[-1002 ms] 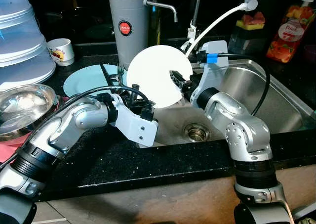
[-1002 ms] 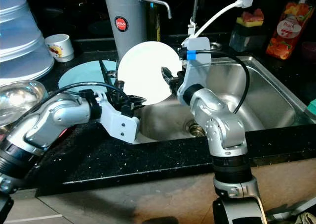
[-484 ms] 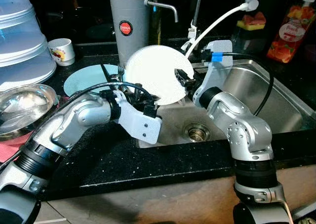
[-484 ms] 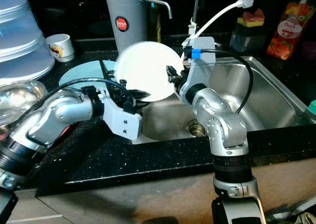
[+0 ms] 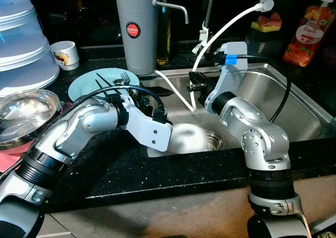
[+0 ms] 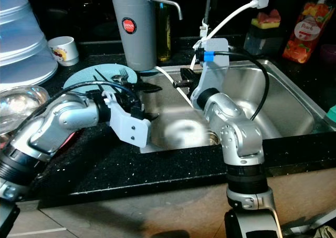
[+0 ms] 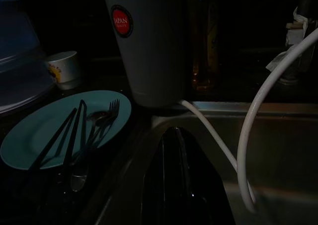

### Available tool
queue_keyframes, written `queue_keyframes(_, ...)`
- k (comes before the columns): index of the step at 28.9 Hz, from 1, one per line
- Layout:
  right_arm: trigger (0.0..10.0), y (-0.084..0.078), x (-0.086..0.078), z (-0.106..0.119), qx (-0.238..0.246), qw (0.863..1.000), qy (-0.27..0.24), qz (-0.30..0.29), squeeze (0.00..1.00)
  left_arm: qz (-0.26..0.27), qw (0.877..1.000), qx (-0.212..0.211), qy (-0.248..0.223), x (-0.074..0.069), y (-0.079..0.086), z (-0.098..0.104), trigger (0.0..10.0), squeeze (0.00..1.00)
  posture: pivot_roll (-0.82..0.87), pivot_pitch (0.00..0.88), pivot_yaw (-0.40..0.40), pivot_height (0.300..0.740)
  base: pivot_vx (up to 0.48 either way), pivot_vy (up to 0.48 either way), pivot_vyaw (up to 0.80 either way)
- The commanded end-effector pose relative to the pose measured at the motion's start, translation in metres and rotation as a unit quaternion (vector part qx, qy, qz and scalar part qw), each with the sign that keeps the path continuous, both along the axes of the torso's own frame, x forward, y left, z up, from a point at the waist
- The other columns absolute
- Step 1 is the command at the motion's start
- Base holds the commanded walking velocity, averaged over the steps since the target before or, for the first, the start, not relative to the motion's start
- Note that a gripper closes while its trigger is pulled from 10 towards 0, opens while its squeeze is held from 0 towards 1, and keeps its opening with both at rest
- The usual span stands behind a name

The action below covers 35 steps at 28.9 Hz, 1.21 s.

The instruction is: Kitchen organization

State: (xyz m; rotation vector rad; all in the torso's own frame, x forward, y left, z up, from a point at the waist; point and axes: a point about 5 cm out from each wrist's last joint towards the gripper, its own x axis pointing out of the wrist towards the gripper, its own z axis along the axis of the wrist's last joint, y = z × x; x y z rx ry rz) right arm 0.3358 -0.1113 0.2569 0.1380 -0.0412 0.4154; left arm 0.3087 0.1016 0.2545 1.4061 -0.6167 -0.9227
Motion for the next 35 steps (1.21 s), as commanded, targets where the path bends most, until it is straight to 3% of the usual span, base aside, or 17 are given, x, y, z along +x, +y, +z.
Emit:
queue_keyframes(1, 0.0, 0.000, 0.001, 0.004, 0.005, 1.000, -0.004, 0.002, 0.00, 0.002, 1.000, -0.001, -0.010, 0.002, 0.000, 0.003, 10.0, 1.00, 0.03, 0.000, -0.002, 0.740, 0.000, 0.000, 0.00)
queue_keyframes(3, 0.0, -0.001, 0.001, 0.004, 0.006, 1.000, -0.006, -0.001, 0.00, 0.005, 1.000, -0.008, -0.025, 0.003, 0.000, 0.005, 10.0, 1.00, 0.03, 0.000, -0.002, 0.740, 0.000, 0.000, 0.00)
queue_keyframes(4, 0.0, -0.002, 0.002, 0.004, 0.006, 1.000, -0.006, -0.002, 0.00, 0.006, 1.000, -0.013, -0.027, 0.004, 0.000, 0.007, 10.0, 0.53, 0.03, 0.000, -0.002, 0.740, 0.000, 0.000, 0.00)
queue_keyframes(5, 0.0, -0.002, 0.002, 0.005, 0.006, 1.000, -0.007, -0.003, 0.00, 0.008, 0.999, -0.019, -0.028, 0.004, 0.000, 0.008, 10.0, 0.31, 0.03, 0.000, -0.002, 0.740, 0.000, 0.000, 0.00)
queue_keyframes(6, 0.0, -0.002, 0.002, 0.005, 0.006, 1.000, -0.007, -0.003, 0.00, 0.008, 0.999, -0.022, -0.029, 0.004, 0.000, 0.009, 10.0, 0.15, 0.03, 0.000, -0.002, 0.740, 0.000, 0.000, 0.00)
queue_keyframes(8, 0.0, -0.003, 0.002, 0.005, 0.006, 1.000, -0.008, -0.005, 0.00, 0.009, 0.999, -0.045, -0.028, 0.005, -0.001, 0.014, 10.0, 0.00, 0.03, 0.000, 0.000, 0.740, 0.000, 0.000, 0.00)
queue_keyframes(11, 0.0, -0.004, 0.002, 0.005, 0.006, 1.000, -0.010, -0.008, 0.00, 0.013, 0.997, -0.066, -0.025, 0.006, -0.001, 0.017, 10.0, 0.00, 0.03, 0.000, 0.000, 0.740, 0.000, 0.000, 0.00)
queue_keyframes(12, 5.5, -0.007, 0.003, 0.007, 0.005, 1.000, -0.018, -0.022, 0.00, 0.077, 0.987, -0.142, -0.009, 0.019, 0.010, 0.028, 10.0, 0.00, 0.03, 0.000, 0.004, 0.740, 0.000, 0.000, 0.00)
queue_keyframes(14, 5.5, -0.009, 0.003, 0.007, 0.005, 0.999, -0.020, -0.028, 0.00, 0.106, 0.979, -0.173, -0.001, 0.024, 0.015, 0.032, 10.0, 0.00, 0.03, 0.000, 0.004, 0.740, 0.000, 0.000, 0.00)
queue_keyframes(15, 10.0, -0.011, 0.004, 0.007, 0.004, 0.999, -0.023, -0.037, 0.00, 0.152, 0.962, -0.228, 0.015, 0.033, 0.025, 0.038, 10.0, 0.00, 0.03, 0.000, 0.007, 0.740, 0.000, 0.000, 0.00)
queue_keyframes(19, 10.0, -0.017, 0.005, 0.005, -0.002, 0.998, -0.024, -0.053, 0.00, 0.301, 0.875, -0.360, 0.122, 0.054, 0.061, 0.034, 10.0, 0.00, 0.03, 0.000, 0.006, 0.740, 0.000, 0.000, 0.00)
queue_keyframes(20, 10.0, -0.017, 0.005, 0.005, -0.002, 0.998, -0.024, -0.053, 0.00, 0.301, 0.875, -0.360, 0.122, 0.054, 0.061, 0.034, 10.0, 0.00, 0.03, 0.000, 0.006, 0.740, 0.000, 0.000, 0.00)
queue_keyframes(21, 10.0, -0.018, 0.004, 0.003, -0.006, 0.998, -0.023, -0.054, 0.00, 0.336, 0.836, -0.398, 0.173, 0.056, 0.068, 0.025, 10.0, 0.00, 0.03, 0.000, 0.005, 0.740, 0.000, 0.000, 0.00)
queue_keyframes(27, 10.0, -0.015, 0.003, -0.001, -0.022, 0.998, -0.026, -0.048, 0.00, 0.373, 0.782, -0.438, 0.240, 0.057, 0.067, 0.004, 10.0, 0.00, 0.03, 0.000, 0.003, 0.740, 0.000, 0.000, 0.00)
queue_keyframes(28, 10.0, -0.015, 0.003, -0.001, -0.022, 0.998, -0.026, -0.048, 0.00, 0.373, 0.782, -0.438, 0.240, 0.057, 0.067, 0.004, 10.0, 0.00, 0.03, 0.000, 0.003, 0.740, 0.000, 0.000, 0.00)
queue_keyframes(32, 10.0, -0.013, 0.002, -0.002, -0.030, 0.998, -0.027, -0.041, 0.00, 0.406, 0.722, -0.445, 0.341, 0.049, 0.059, -0.011, 10.0, 0.00, 0.02, 0.000, 0.002, 0.740, 0.000, 0.000, 0.00)
queue_keyframes(35, 10.0, -0.013, 0.002, -0.002, -0.032, 0.998, -0.027, -0.039, 0.00, 0.423, 0.703, -0.436, 0.369, 0.045, 0.056, -0.017, 10.0, 0.00, 0.02, 0.000, 0.004, 0.740, 0.000, 0.000, 0.00)
